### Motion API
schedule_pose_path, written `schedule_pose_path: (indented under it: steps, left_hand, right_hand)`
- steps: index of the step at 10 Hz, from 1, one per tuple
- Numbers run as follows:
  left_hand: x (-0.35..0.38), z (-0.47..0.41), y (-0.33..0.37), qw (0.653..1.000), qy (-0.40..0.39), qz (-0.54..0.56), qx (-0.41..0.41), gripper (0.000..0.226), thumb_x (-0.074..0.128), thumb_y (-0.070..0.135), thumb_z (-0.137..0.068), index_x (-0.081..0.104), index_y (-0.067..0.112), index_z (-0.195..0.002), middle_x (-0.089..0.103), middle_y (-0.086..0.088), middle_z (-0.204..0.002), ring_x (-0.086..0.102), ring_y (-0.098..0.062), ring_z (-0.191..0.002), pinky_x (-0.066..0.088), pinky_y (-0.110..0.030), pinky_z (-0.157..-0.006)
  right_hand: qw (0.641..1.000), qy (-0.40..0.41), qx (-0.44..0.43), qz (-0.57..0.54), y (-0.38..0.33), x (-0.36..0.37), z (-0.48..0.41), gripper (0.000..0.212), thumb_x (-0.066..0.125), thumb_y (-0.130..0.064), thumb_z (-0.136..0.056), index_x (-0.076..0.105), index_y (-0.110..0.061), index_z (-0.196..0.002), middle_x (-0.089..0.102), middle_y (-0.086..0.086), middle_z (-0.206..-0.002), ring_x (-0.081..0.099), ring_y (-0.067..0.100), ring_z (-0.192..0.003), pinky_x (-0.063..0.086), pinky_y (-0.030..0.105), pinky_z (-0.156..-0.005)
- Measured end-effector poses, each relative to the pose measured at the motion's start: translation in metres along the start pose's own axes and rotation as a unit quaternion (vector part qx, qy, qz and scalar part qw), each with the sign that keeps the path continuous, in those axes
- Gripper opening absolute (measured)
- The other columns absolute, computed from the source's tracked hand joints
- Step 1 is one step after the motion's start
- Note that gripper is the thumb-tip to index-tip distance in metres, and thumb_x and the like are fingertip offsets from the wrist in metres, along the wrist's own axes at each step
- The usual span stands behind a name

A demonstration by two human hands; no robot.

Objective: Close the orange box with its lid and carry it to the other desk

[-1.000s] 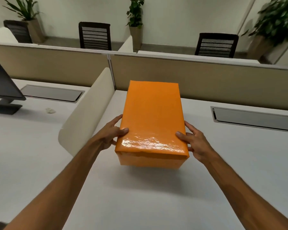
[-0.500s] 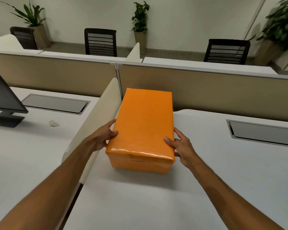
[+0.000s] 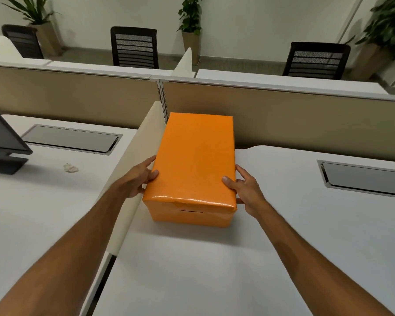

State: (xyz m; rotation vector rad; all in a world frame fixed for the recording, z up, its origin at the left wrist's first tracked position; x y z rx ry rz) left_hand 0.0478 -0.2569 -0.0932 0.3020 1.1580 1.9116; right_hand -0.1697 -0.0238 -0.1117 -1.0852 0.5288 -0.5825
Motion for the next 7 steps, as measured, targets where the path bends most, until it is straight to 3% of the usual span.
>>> schedule_pose_path:
  steps: [1,2,3,4,5,7]
  left_hand:
    - [0.0,0.005,0.006,0.999,0.025,-0.029,0.018,0.061,0.049,0.025,-0.102,0.021,0.034,-0.156,0.044,-0.013,-0.151,0.043,-0.042,-0.135,0.037,-0.064,-0.103]
    - [0.003,0.016,0.015,0.989,0.064,-0.107,0.075,0.056,0.045,0.029,-0.103,0.025,0.022,-0.155,0.044,-0.016,-0.151,0.046,-0.041,-0.132,0.039,-0.056,-0.105]
    - [0.006,0.031,0.021,0.956,0.12,-0.235,0.126,0.059,0.043,0.035,-0.103,0.026,0.011,-0.154,0.04,-0.018,-0.154,0.044,-0.04,-0.136,0.035,-0.053,-0.109]
    - [0.014,0.04,0.023,0.913,0.149,-0.34,0.168,0.064,0.043,0.041,-0.101,0.026,0.008,-0.154,0.039,-0.02,-0.154,0.042,-0.041,-0.136,0.035,-0.057,-0.11]
    - [0.027,0.055,0.028,0.88,0.176,-0.393,0.202,0.065,0.041,0.046,-0.101,0.028,0.01,-0.154,0.037,-0.02,-0.155,0.039,-0.04,-0.139,0.033,-0.057,-0.112]
    - [0.097,0.096,0.058,0.832,0.173,-0.421,0.317,0.061,0.046,0.04,-0.101,0.031,0.014,-0.154,0.035,-0.018,-0.158,0.03,-0.035,-0.146,0.026,-0.049,-0.116]
  right_hand:
    - [1.0,0.008,-0.001,0.017,-0.002,-0.001,0.003,0.081,0.07,-0.041,-0.088,0.026,-0.032,-0.155,0.054,0.007,-0.143,0.06,0.026,-0.108,0.054,0.039,-0.072]
    - [0.998,0.02,-0.009,0.058,-0.005,-0.006,0.007,0.081,0.068,-0.051,-0.086,0.031,-0.026,-0.154,0.053,0.009,-0.145,0.058,0.032,-0.122,0.054,0.051,-0.09]
    - [0.993,0.043,-0.01,0.112,-0.005,-0.018,0.016,0.076,0.059,-0.059,-0.089,0.038,-0.021,-0.151,0.052,0.009,-0.148,0.055,0.032,-0.129,0.047,0.056,-0.103]
    - [0.985,0.068,-0.016,0.156,-0.005,-0.036,0.031,0.064,0.053,-0.055,-0.094,0.046,-0.017,-0.146,0.052,0.009,-0.148,0.053,0.03,-0.13,0.046,0.053,-0.106]
    - [0.975,0.076,-0.035,0.206,-0.008,-0.055,0.048,0.058,0.054,-0.047,-0.097,0.049,-0.014,-0.144,0.052,0.009,-0.148,0.051,0.028,-0.133,0.042,0.04,-0.108]
    - [0.967,0.101,-0.077,0.22,-0.017,-0.113,0.081,0.05,0.061,-0.035,-0.096,0.054,-0.012,-0.14,0.057,0.011,-0.143,0.056,0.026,-0.128,0.042,0.03,-0.098]
Point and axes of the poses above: each hand's wrist, its own z-axis away from the middle knuckle, its own x-axis out of the palm, y = z × x, the point moved 9 cm from there along -z, towards the middle knuckle
